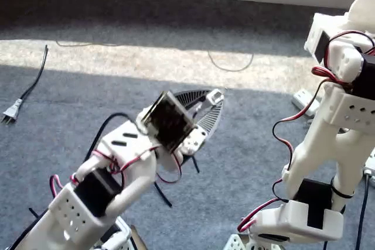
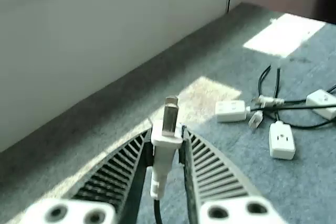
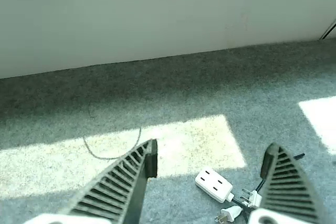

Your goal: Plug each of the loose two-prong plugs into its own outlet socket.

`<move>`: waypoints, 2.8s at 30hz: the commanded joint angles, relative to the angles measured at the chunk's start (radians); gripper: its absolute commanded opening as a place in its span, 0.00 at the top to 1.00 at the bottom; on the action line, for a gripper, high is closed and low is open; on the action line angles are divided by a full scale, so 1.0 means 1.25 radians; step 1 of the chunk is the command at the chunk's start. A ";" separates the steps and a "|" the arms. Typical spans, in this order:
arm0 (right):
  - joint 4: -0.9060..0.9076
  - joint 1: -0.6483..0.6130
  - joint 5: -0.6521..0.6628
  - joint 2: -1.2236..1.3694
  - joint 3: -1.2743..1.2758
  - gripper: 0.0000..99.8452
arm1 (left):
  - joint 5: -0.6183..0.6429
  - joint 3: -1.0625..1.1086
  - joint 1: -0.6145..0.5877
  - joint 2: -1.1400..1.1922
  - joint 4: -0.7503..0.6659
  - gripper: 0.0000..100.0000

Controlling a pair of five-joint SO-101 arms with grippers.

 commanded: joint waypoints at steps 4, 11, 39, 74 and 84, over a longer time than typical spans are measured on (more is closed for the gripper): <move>0.007 0.009 0.012 -0.035 -0.039 0.69 | 0.005 0.443 0.037 -0.317 -0.511 0.99; 0.023 0.001 0.012 -0.105 -0.039 0.81 | 0.006 0.587 0.006 -0.352 -0.637 0.99; 0.117 -0.647 0.142 -0.316 0.269 0.99 | 0.005 0.563 -0.014 -0.359 -0.641 0.99; -0.224 -0.467 0.266 -0.489 0.773 0.99 | 0.099 0.547 -0.085 -0.360 -0.637 0.99; -0.385 -0.339 0.307 -0.488 0.882 0.99 | 0.099 0.547 -0.087 -0.360 -0.638 0.99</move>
